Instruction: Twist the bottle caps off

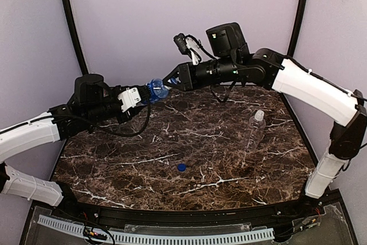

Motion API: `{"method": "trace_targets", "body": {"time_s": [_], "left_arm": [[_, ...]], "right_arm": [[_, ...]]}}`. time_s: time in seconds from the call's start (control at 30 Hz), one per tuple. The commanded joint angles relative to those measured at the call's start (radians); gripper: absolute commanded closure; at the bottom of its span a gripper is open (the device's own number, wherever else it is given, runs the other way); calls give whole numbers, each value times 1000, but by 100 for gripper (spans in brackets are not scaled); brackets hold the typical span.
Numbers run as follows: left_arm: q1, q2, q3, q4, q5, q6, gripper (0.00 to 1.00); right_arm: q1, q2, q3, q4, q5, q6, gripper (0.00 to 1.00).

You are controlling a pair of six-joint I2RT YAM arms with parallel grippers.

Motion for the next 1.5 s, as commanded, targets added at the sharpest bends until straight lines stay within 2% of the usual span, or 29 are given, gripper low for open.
{"method": "trace_targets", "body": {"time_s": [0.0,0.07,0.13,0.2,0.33,0.5,0.7,0.8,0.97,1.0,1.03,1.07,1.17,1.27,1.33,1.47], "left_arm": [[-5,-5,-12,29,18,1,62],[-4,-5,-9,18,36,-3,63],[-5,-8,2,-12,82,-11,65],[-5,-11,24,-102,176,-19,66],[-4,-9,76,-306,417,-13,67],[-9,-1,101,-476,557,39,68],[-25,4,124,-581,611,91,69],[-30,4,121,-591,612,102,69],[-30,0,115,-579,604,96,70],[-30,-1,115,-577,600,96,70],[-31,-4,112,-576,597,95,70],[-31,-4,111,-571,592,94,70],[-29,-11,98,-552,576,86,70],[-31,-16,85,-518,544,71,71],[-30,-19,77,-487,515,57,71],[-30,-24,44,-368,415,14,71]], "right_arm": [[3,-10,11,-4,-17,-31,100],[8,-8,3,5,-80,-108,100],[33,-9,-11,5,-166,-260,100],[88,-14,-33,-27,-263,-495,100],[189,-59,-141,-82,-282,-943,100],[249,-74,-222,-171,-104,-1396,100],[282,-35,-210,-205,174,-1724,100],[295,-30,-245,-142,316,-1836,100],[300,-69,-307,-5,324,-1905,100],[300,-79,-327,26,328,-1915,97],[300,-88,-348,62,337,-1919,89],[301,-97,-367,91,340,-1918,79],[301,-124,-405,160,336,-1877,42],[299,-160,-420,225,320,-1757,24],[295,-192,-438,272,299,-1678,3],[282,-254,-442,310,257,-1428,1]]}}
